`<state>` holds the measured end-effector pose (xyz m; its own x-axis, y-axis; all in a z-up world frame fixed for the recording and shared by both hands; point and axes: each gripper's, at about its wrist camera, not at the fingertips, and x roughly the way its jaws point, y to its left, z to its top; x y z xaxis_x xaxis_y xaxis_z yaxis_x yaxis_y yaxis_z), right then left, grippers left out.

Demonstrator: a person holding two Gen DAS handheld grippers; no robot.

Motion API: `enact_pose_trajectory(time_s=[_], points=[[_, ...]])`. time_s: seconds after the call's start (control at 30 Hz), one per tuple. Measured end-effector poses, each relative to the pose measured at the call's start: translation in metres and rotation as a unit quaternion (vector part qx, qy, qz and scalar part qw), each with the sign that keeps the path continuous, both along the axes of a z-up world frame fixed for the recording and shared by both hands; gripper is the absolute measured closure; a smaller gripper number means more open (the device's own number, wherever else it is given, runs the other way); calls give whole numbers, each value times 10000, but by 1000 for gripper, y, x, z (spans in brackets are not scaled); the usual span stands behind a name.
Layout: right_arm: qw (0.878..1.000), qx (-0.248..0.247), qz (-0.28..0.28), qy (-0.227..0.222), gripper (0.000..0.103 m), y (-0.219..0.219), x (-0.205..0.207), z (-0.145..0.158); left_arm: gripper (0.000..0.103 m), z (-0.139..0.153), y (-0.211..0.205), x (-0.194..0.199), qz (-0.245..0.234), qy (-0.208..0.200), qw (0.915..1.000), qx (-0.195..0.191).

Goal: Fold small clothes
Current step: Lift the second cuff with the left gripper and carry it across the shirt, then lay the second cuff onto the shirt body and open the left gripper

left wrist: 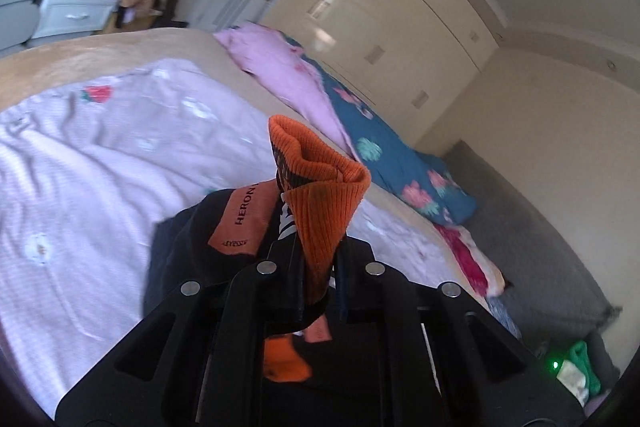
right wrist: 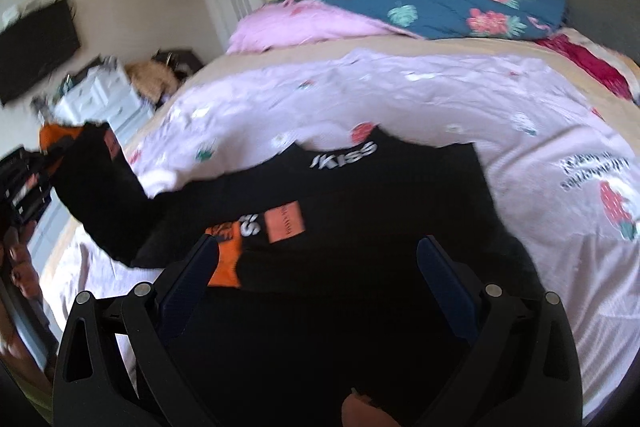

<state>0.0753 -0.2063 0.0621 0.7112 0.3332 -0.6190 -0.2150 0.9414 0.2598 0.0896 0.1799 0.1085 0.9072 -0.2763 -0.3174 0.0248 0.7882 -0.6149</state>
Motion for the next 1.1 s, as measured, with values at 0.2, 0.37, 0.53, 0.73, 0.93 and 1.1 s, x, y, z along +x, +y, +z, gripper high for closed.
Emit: enact_pose_trajectory(time_s=[0.2,0.37,0.53,0.73,0.93,1.1], points=[[9989,146,-429,-142,4,-38,-6,9,99,9,-46,13,-682,-116,9975,164],[9964,318,-772,-160,4,-66,-8,8,99,-3,-76,25,-1189,-34,9928,146],[9928,465,-1101,-89,4,-84,-6,4,99,-32,-109,39,-1727,302,9841,271],[9881,490,-1457,98,4,-98,2,-7,99,-70,-149,53,-2324,793,9677,564],[9815,639,-1778,306,4,-112,6,-19,98,-102,-174,57,-2758,1241,9500,771],[9775,668,-1948,465,4,-121,10,-29,93,-120,-193,55,-3134,1564,9325,882]])
